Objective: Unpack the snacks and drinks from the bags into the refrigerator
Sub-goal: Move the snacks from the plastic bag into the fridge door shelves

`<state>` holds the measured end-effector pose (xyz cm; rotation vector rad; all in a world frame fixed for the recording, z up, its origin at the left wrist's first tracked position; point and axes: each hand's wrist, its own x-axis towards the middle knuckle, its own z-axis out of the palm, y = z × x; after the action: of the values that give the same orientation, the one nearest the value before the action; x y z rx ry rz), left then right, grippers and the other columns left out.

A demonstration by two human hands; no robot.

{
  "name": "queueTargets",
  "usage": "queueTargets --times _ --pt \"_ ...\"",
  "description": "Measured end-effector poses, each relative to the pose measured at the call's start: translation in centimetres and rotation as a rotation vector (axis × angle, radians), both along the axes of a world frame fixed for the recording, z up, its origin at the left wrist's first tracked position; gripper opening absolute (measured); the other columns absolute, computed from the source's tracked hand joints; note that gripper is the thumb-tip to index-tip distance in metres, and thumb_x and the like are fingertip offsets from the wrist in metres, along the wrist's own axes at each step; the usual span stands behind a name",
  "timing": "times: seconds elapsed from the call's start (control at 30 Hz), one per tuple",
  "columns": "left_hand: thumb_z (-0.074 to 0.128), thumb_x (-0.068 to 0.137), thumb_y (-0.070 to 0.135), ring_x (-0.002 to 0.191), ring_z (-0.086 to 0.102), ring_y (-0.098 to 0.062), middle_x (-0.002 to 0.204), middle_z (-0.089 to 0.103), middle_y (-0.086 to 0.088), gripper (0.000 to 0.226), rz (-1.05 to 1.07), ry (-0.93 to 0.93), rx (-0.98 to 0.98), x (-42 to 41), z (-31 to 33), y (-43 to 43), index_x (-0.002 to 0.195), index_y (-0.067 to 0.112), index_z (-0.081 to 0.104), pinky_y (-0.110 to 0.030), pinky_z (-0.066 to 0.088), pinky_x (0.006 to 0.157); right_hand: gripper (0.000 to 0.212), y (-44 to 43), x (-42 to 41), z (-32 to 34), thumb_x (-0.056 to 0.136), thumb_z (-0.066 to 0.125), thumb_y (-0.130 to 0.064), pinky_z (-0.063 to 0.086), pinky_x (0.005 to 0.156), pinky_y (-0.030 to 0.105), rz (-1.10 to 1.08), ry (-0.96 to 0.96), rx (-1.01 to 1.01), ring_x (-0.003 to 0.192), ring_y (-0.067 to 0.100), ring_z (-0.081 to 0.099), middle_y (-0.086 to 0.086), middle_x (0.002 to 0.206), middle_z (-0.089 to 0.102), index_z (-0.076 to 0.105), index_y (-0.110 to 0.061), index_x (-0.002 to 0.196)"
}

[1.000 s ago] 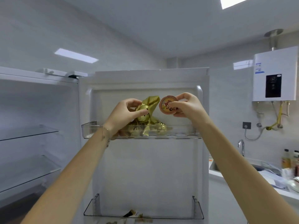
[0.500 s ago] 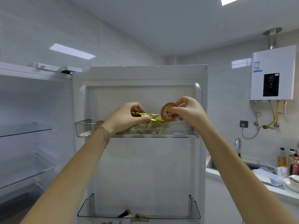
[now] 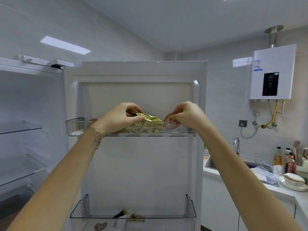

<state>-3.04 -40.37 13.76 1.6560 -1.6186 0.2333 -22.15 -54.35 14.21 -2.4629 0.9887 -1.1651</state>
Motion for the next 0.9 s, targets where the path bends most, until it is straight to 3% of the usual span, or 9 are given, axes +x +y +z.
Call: queueTargets --times 0.13,0.3,0.5,0.7,0.77,0.83,0.9 --pt "0.070 0.086 0.033 0.099 0.059 -0.002 0.104 0.067 0.011 0.023 0.005 -0.025 -0.048 0.1 -0.2 -0.1 0.108 0.023 0.067 -0.009 0.042 0.079 0.014 -0.2 -0.1 -0.1 0.081 0.063 -0.008 0.049 0.057 0.023 -0.007 -0.004 -0.024 0.070 0.013 0.060 -0.005 0.075 0.065 0.075 -0.011 0.086" --pt "0.072 0.084 0.031 0.099 0.054 0.008 0.103 0.066 0.017 0.023 0.020 -0.033 -0.137 0.3 -0.7 -0.3 0.106 0.026 0.067 0.000 0.033 0.079 0.010 -0.4 -0.2 0.1 0.078 0.067 -0.009 0.050 0.060 0.025 -0.048 -0.035 -0.026 0.079 0.019 0.063 -0.005 0.075 0.062 0.073 -0.014 0.084" --pt "0.074 0.083 0.031 0.099 0.056 0.006 0.100 0.066 0.019 0.020 0.016 -0.024 -0.165 0.6 -1.0 -0.5 0.102 0.029 0.067 -0.003 0.033 0.079 0.011 -0.5 -0.2 0.2 0.080 0.065 -0.007 0.053 0.063 0.027 -0.114 -0.038 -0.054 0.077 0.021 0.064 -0.004 0.077 0.064 0.072 -0.015 0.081" --pt "0.073 0.084 0.029 0.089 0.060 0.007 0.090 0.069 0.015 0.012 0.007 -0.012 -0.197 0.0 -1.2 -0.4 0.095 0.025 0.070 0.000 0.035 0.070 0.019 -0.8 0.2 0.3 0.078 0.060 -0.002 0.058 0.073 0.043 -0.172 0.048 -0.035 0.088 0.035 0.067 0.020 0.090 0.071 0.070 0.004 0.093" --pt "0.071 0.085 0.030 0.090 0.058 0.009 0.091 0.068 0.016 0.013 0.019 -0.037 -0.199 -0.2 -1.3 -0.3 0.096 0.024 0.069 0.000 0.035 0.071 0.021 -0.8 0.3 0.4 0.078 0.060 -0.003 0.056 0.064 0.038 -0.173 0.087 -0.036 0.078 0.035 0.065 0.020 0.091 0.071 0.069 0.005 0.096" --pt "0.069 0.086 0.037 0.092 0.058 0.007 0.096 0.067 0.017 0.018 0.042 -0.072 -0.206 -0.4 -1.5 -0.2 0.101 0.025 0.068 -0.005 0.039 0.079 0.018 -0.6 0.3 0.3 0.081 0.058 -0.006 0.042 0.052 0.026 -0.182 0.122 -0.044 0.064 0.028 0.052 0.016 0.079 0.068 0.068 0.004 0.092" --pt "0.062 0.085 0.050 0.099 0.057 0.001 0.107 0.064 0.018 0.032 0.087 -0.131 -0.221 -0.5 -1.8 -0.1 0.109 0.029 0.066 -0.024 0.044 0.094 0.018 -0.2 0.2 0.2 0.085 0.057 -0.011 0.031 0.048 0.023 -0.194 0.113 -0.052 0.061 0.025 0.043 0.008 0.063 0.054 0.063 0.002 0.076"
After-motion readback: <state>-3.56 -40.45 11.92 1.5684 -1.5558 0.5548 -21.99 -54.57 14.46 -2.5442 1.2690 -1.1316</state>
